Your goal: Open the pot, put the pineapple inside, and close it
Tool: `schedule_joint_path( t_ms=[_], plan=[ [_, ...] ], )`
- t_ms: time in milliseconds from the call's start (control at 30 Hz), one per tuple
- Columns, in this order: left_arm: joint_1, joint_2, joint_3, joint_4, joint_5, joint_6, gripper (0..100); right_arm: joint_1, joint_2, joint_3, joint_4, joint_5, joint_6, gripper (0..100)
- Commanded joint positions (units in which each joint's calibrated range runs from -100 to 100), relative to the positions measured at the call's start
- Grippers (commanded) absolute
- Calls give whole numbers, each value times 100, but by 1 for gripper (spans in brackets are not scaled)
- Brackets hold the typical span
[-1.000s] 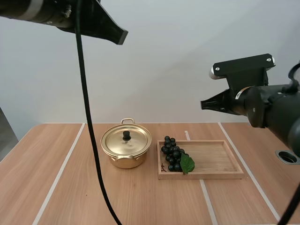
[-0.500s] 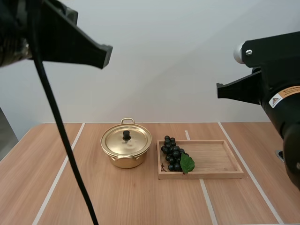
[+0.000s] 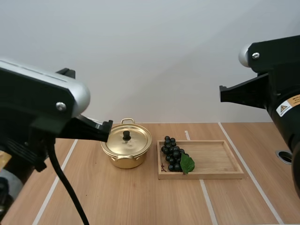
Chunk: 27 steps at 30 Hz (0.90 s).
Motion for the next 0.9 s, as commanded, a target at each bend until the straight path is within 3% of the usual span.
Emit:
schedule_joint_path(
  t_ms=[0, 167, 467, 667, 867],
  plan=[
    [12, -42, 327, 21, -487, -74, 0, -15, -33, -2, 182, -29, -21, 0],
    [94, -42, 569, 51, -694, -74, 0, 27, 159, -2, 736, -66, -21, 0],
    [339, -42, 1034, 51, -305, -360, 0, 347, 549, -2, 695, 77, -21, 0],
    [344, -42, 1234, 51, 67, -410, 0, 346, 256, -2, 695, 963, -21, 0],
    [134, -42, 1838, 60, -1162, -410, 0, 346, -180, -2, 695, 1227, -67, 0]
  ],
)
